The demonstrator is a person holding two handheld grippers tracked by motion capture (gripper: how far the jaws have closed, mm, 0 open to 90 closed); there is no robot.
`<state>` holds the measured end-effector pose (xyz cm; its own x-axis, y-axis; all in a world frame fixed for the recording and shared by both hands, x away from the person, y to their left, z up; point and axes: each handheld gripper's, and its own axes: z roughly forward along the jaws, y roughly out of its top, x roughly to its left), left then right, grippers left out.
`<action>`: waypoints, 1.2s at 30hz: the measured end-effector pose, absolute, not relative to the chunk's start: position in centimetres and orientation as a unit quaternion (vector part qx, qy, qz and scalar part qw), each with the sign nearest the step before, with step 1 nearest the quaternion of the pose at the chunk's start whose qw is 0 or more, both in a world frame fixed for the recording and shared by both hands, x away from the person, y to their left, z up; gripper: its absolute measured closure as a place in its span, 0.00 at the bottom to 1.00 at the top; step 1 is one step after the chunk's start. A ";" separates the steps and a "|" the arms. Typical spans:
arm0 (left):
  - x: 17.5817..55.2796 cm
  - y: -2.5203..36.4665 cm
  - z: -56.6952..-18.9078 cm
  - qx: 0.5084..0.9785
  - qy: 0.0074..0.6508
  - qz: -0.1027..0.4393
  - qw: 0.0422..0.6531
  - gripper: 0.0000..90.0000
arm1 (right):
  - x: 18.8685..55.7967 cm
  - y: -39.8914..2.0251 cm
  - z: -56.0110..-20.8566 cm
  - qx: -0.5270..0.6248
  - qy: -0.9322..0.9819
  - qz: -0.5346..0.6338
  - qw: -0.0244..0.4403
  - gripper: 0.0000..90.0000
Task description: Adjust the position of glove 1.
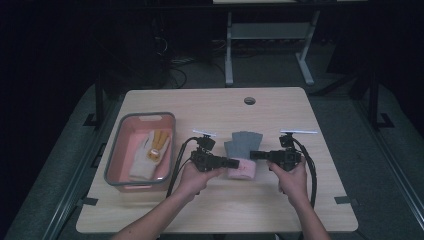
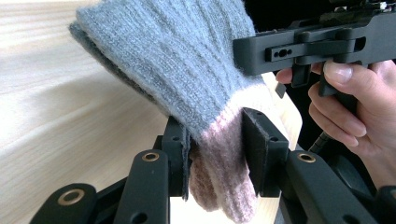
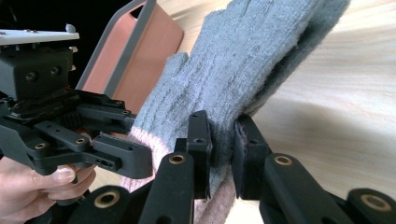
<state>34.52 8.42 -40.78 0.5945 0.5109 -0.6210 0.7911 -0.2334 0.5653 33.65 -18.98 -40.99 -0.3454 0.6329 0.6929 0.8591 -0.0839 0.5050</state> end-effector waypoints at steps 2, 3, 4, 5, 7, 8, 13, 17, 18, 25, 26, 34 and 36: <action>34.5 8.8 -40.6 0.770 0.423 -0.153 0.453 0.71 | 33.8 -18.7 -40.8 -0.556 -0.668 -0.481 0.120 0.88; 34.5 8.9 -40.5 0.769 0.424 -0.154 0.453 0.71 | 33.9 -18.6 -40.7 -0.555 -0.668 -0.480 0.122 0.88; 34.5 9.1 -40.4 0.768 0.425 -0.152 0.454 0.71 | 34.0 -18.4 -40.6 -0.555 -0.669 -0.479 0.123 0.87; 34.5 9.2 -40.3 0.769 0.424 -0.152 0.454 0.71 | 34.0 -18.3 -40.5 -0.553 -0.670 -0.480 0.122 0.88; 34.6 9.5 -40.2 0.767 0.425 -0.150 0.457 0.71 | 34.2 -18.0 -40.3 -0.551 -0.673 -0.478 0.119 0.88; 34.6 9.7 -40.0 0.765 0.429 -0.152 0.455 0.71 | 34.3 -17.8 -40.1 -0.549 -0.675 -0.479 0.119 0.88; 34.6 10.3 -39.7 0.762 0.429 -0.150 0.462 0.71 | 34.6 -17.4 -39.6 -0.544 -0.676 -0.481 0.122 0.88; 34.6 10.7 -39.6 0.762 0.428 -0.146 0.463 0.71 | 34.8 -16.8 -39.2 -0.540 -0.679 -0.481 0.124 0.88; 34.6 10.8 -39.5 0.761 0.429 -0.146 0.463 0.71 | 34.8 -16.8 -39.2 -0.540 -0.679 -0.481 0.124 0.88; 34.6 11.8 -39.2 0.760 0.429 -0.143 0.468 0.71 | 35.1 -16.0 -38.8 -0.533 -0.684 -0.482 0.129 0.88; 34.7 12.0 -39.1 0.761 0.426 -0.141 0.468 0.71 | 35.2 -15.8 -38.8 -0.531 -0.684 -0.483 0.130 0.88; 34.5 12.8 -38.9 0.757 0.433 -0.138 0.469 0.71 | 35.6 -14.9 -38.5 -0.525 -0.690 -0.480 0.132 0.88; 34.5 13.0 -38.8 0.758 0.433 -0.137 0.468 0.71 | 35.7 -14.5 -38.4 -0.523 -0.692 -0.480 0.133 0.88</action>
<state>34.52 13.03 -38.82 0.5875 0.5290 -0.6124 0.7846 -0.1872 0.5911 35.68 -14.55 -38.36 -0.4172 0.5965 0.6857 0.8514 -0.0075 0.5245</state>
